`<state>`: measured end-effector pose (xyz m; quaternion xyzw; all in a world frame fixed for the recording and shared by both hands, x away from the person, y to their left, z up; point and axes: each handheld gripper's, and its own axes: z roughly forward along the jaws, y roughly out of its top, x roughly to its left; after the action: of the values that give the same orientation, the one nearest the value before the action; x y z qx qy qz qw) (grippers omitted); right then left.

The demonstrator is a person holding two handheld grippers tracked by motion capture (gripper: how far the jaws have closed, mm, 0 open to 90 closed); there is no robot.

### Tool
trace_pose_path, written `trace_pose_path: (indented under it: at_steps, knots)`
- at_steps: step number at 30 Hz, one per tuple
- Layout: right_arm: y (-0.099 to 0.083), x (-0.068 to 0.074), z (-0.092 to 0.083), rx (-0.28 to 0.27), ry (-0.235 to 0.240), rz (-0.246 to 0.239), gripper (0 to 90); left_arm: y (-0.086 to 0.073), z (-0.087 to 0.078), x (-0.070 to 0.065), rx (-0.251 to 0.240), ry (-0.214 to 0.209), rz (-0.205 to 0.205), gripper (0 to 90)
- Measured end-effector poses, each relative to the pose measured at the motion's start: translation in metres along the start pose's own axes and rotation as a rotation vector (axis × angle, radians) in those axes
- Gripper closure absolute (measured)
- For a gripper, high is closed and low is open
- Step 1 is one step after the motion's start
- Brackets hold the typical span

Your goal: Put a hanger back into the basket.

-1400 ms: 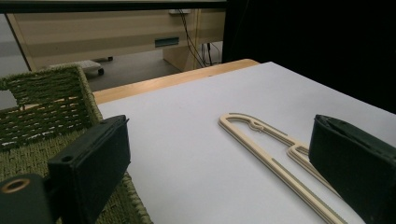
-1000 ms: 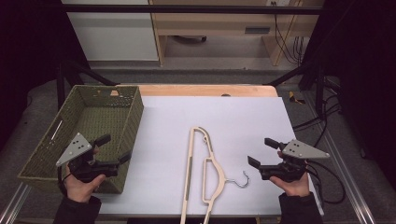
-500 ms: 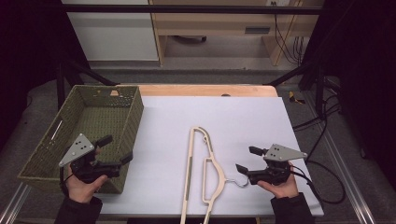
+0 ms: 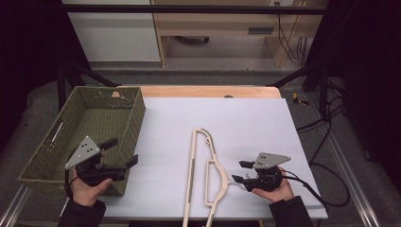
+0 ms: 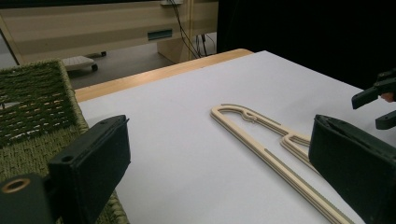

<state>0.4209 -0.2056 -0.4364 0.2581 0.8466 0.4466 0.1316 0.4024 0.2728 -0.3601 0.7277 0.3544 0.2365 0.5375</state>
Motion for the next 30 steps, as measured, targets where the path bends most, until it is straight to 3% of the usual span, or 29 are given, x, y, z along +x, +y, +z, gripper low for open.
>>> trace_pose_path:
  at_steps: [10,17,24,30]
  knots:
    - [-0.011,0.003,0.022,0.104,0.05,-0.039,55.9,-0.001,0.005,-0.005,0.019,-0.013,0.01,5.7]
    - [-0.022,-0.002,0.028,0.148,0.072,-0.035,65.3,-0.002,0.009,-0.008,0.028,-0.023,0.017,5.7]
    - [-0.025,-0.003,0.034,0.16,0.105,-0.051,77.5,-0.005,0.014,-0.011,0.046,-0.033,0.023,5.8]
    - [-0.029,-0.008,0.036,0.148,0.134,-0.073,81.6,-0.006,0.018,-0.014,0.058,-0.039,0.029,5.8]
